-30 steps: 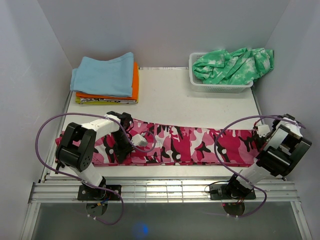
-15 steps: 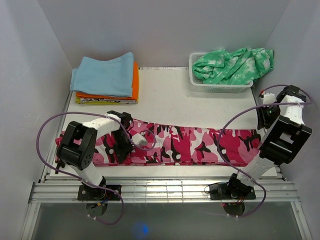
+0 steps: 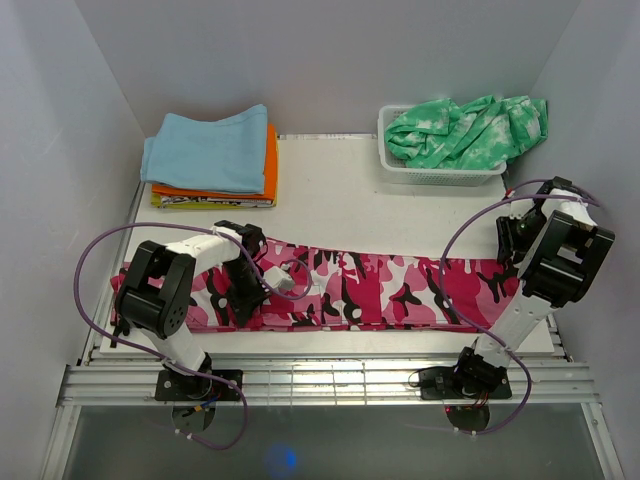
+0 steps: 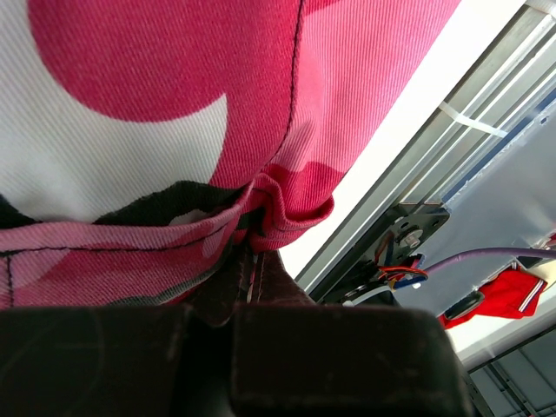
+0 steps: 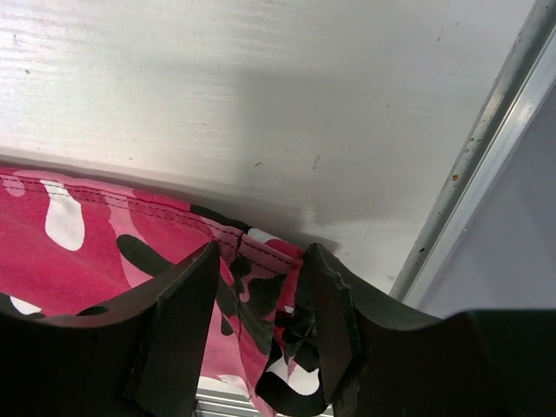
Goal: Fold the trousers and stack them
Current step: Fold the trousers
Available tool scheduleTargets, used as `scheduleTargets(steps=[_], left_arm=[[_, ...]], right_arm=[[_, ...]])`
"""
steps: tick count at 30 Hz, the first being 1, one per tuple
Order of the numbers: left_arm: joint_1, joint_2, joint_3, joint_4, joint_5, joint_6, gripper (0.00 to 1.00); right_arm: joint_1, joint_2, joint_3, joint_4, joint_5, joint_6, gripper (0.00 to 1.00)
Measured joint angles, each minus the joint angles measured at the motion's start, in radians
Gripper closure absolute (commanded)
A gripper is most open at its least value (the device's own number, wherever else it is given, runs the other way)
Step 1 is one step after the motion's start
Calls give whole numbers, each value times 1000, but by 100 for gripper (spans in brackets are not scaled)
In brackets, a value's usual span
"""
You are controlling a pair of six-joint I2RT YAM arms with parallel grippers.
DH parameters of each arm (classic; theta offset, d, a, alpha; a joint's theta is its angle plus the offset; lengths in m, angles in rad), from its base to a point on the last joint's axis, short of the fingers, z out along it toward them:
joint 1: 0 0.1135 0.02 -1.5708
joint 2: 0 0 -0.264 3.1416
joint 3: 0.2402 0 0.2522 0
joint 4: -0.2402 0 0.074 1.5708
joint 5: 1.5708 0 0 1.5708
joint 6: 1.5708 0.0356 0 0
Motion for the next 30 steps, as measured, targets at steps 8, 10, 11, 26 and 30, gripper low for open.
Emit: scheduleTargets(steps=[8, 10, 11, 26, 30], left_arm=[[0, 2, 0, 0, 0, 0, 100], [0, 2, 0, 0, 1, 0, 100], [0, 2, 0, 0, 1, 0, 100], [1, -4, -6, 3, 2, -6, 100], [1, -5, -3, 9, 1, -23, 62]], right_arm=[[1, 4, 0, 21, 16, 15, 89], [2, 4, 0, 22, 21, 16, 92], [3, 4, 0, 22, 24, 16, 92], [2, -90, -52, 29, 149, -78, 48], [-7, -89, -54, 31, 172, -105, 2]])
